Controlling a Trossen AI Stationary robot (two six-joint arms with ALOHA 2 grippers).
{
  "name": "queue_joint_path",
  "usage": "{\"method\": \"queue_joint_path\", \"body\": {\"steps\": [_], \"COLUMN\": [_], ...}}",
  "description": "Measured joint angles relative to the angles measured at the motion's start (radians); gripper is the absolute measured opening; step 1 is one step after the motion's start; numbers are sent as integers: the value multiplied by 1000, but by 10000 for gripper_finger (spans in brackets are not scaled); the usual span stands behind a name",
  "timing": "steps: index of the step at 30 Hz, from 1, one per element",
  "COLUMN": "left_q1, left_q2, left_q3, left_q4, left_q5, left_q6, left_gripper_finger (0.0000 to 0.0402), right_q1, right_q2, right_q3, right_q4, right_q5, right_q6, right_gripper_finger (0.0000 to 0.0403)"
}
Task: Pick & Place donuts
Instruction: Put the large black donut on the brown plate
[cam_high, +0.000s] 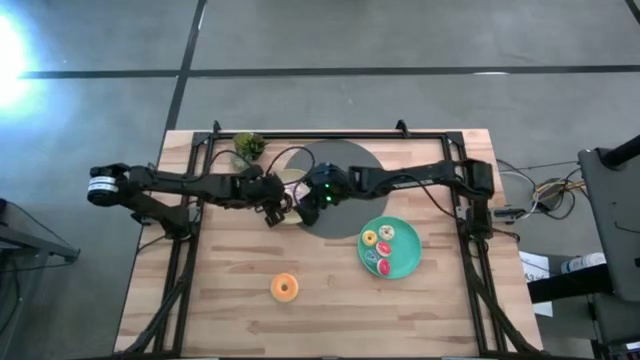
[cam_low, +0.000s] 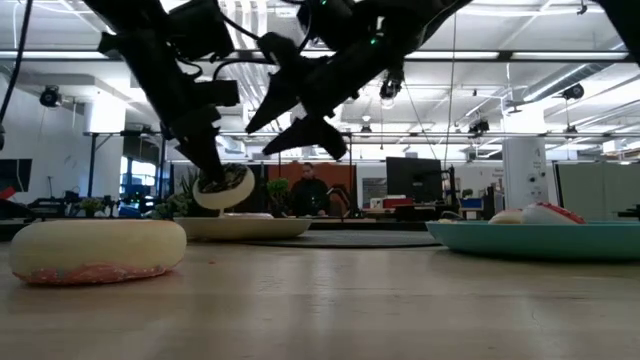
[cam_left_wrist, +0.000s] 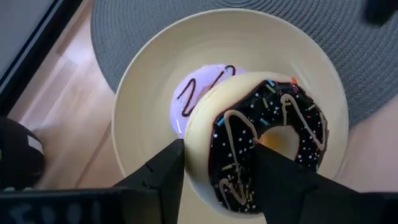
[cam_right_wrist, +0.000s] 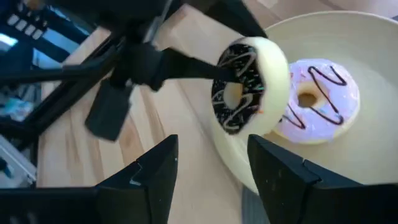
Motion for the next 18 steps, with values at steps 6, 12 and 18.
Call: {"method": "queue_joint_path", "body": {"steps": [6,12,18], "left_q1": [0,1,1], "left_q2": [-80,-134,-134], "left_q3": [-98,-176,-187], "left_q4": [75,210,226], "left_q5": [16,35,39], "left_q6": [-5,-12,-19], "left_gripper_finger": [149,149,149], "right_q1": [-56,-81,-83], "right_q2": [90,197,224], "right_q3": [62,154,209], "right_q4": [80,94,-8], "right_q5": [-99,-157,-108], "right_q6": [85,169,179], "right_gripper_finger": [156,138,123]}}
